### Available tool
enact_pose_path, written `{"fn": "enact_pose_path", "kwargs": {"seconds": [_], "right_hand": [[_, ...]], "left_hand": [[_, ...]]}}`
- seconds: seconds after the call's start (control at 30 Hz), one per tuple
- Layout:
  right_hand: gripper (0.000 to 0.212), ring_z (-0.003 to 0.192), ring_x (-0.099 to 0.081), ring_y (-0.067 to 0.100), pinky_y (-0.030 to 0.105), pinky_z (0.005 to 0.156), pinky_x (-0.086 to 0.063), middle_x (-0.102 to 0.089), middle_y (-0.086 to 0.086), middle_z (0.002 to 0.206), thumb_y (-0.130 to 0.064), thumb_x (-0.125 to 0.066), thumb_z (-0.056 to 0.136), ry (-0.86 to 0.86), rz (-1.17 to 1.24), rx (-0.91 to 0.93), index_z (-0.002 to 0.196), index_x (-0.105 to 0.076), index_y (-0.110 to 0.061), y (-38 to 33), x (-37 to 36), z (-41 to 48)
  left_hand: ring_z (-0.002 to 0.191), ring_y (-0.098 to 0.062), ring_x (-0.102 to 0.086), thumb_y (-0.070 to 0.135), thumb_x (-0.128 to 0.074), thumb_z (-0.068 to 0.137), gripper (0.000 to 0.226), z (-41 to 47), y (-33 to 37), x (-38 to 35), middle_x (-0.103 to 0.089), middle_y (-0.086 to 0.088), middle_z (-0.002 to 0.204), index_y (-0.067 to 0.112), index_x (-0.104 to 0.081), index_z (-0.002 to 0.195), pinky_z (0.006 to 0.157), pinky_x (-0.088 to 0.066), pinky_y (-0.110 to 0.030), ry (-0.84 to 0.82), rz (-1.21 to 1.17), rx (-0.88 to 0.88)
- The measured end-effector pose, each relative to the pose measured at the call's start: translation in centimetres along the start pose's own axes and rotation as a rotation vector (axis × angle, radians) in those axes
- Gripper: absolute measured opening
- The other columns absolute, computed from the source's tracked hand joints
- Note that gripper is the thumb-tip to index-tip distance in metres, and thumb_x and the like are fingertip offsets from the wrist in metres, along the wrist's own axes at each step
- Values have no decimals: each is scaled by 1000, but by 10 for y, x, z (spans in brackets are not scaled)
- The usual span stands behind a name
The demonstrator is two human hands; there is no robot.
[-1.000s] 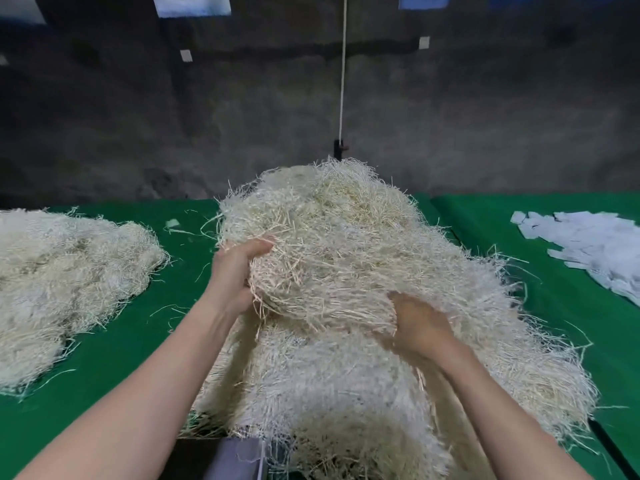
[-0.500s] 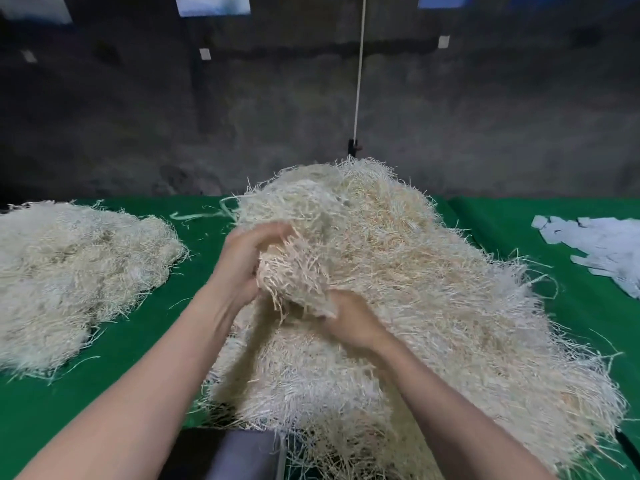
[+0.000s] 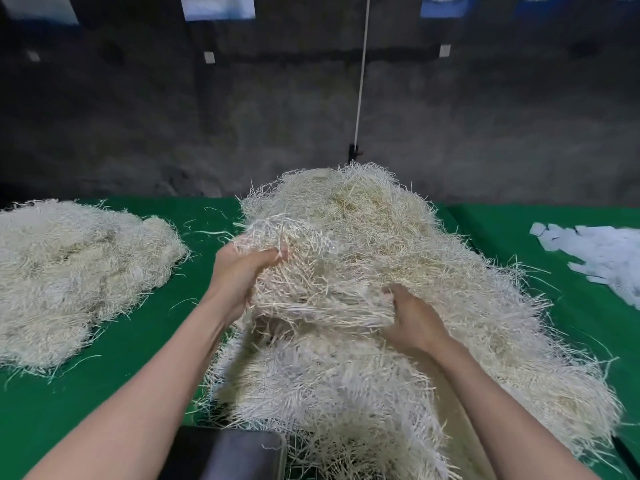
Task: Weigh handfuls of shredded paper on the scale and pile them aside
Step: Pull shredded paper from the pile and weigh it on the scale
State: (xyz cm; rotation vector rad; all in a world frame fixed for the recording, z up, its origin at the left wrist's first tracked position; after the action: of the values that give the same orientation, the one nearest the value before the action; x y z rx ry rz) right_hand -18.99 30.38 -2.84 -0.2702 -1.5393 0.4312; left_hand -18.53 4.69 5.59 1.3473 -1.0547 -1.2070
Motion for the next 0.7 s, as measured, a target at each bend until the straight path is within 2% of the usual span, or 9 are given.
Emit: {"fn": "enact_pose_path", "kwargs": {"seconds": [0.07, 0.13, 0.2, 0.23, 0.27, 0.33, 0.47, 0.6, 0.7], "right_hand": [[126, 144, -16, 19, 43, 117, -20, -14, -5, 154, -49, -80, 62, -44, 30, 146, 149, 9, -32, -34, 12, -6], [144, 143, 16, 9, 42, 118, 1, 25, -18, 151, -57, -81, 49, 3, 168, 279, 137, 32, -46, -71, 28, -9], [139, 141, -11, 1, 36, 116, -20, 10, -10, 156, -58, -82, 44, -22, 474, 224, 141, 17, -52, -90, 34, -4], [117, 122, -42, -8, 27, 104, -40, -23, 5, 152, -57, -82, 48, -118, 560, 180, 145, -19, -42, -98, 26, -5], [78, 83, -60, -11, 18, 77, -54, -56, 14, 120, -55, -81, 56, -265, 556, 135, 122, -52, -25, -105, 10, -8], [48, 39, -48, -4, 11, 42, -41, -60, -2, 69, -44, -79, 68, -500, 500, 57, 100, -59, -15, -107, -31, -14], [40, 71, -59, 7, 21, 65, -50, -62, 9, 94, -15, -63, 88, -255, 400, 37, 127, -53, -11, -87, -48, -3], [21, 82, -67, 13, 23, 61, -54, -65, 10, 99, -3, -54, 90, 15, 657, -143, 75, -57, -18, -52, -17, 8], [32, 83, -65, 24, 30, 63, -50, -62, 1, 93, 10, -53, 79, 53, 318, -47, 87, -61, -21, -56, -3, 15]], "left_hand": [[77, 3, -62, 14, -82, 55, 107, -1, -1, -2, -58, -8, 107, -2, -26, 144, 70, -40, -16, -31, 31, -12], [63, 9, -62, 2, -78, 64, 101, 0, -6, -7, -53, 0, 92, -6, -16, 144, 74, -36, -18, -47, 33, 4], [84, -2, -63, 3, -78, 59, 103, -4, -6, -17, -55, -5, 99, -7, -20, 144, 80, -32, -21, -124, 5, 36], [94, -9, -61, 8, -79, 53, 105, -5, -4, -21, -57, -10, 110, -6, -26, 143, 82, -33, -18, -153, 0, 40], [95, -12, -62, 10, -78, 48, 106, -5, -1, -22, -58, -14, 119, -6, -31, 141, 79, -41, -14, -168, 6, 31], [85, -9, -68, 8, -76, 47, 108, -6, 6, -22, -65, -13, 112, 2, -30, 144, 63, -47, -12, -175, 14, -21], [84, -21, -69, 11, -77, 55, 76, -7, 6, -11, -71, -2, 71, -11, -51, 123, 58, -52, -19, -275, -54, -21], [111, -10, -49, 88, -53, 51, 106, -18, -27, -18, -54, 5, 127, 18, -51, 130, 100, -33, -34, -382, 496, 96], [119, -16, -47, 76, -65, 52, 109, -17, -42, -43, -34, -1, 147, 23, -33, 142, 100, -40, -33, -400, 1127, -60]]}}
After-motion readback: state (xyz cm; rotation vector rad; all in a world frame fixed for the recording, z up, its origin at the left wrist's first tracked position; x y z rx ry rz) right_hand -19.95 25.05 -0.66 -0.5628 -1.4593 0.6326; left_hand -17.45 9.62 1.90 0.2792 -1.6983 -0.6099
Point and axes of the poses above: each hand's wrist, its own z-axis towards the middle knuckle, its own x-axis out of the back of the hand, y = z × x, the point moved 7 cm from there along z, towards the middle knuckle
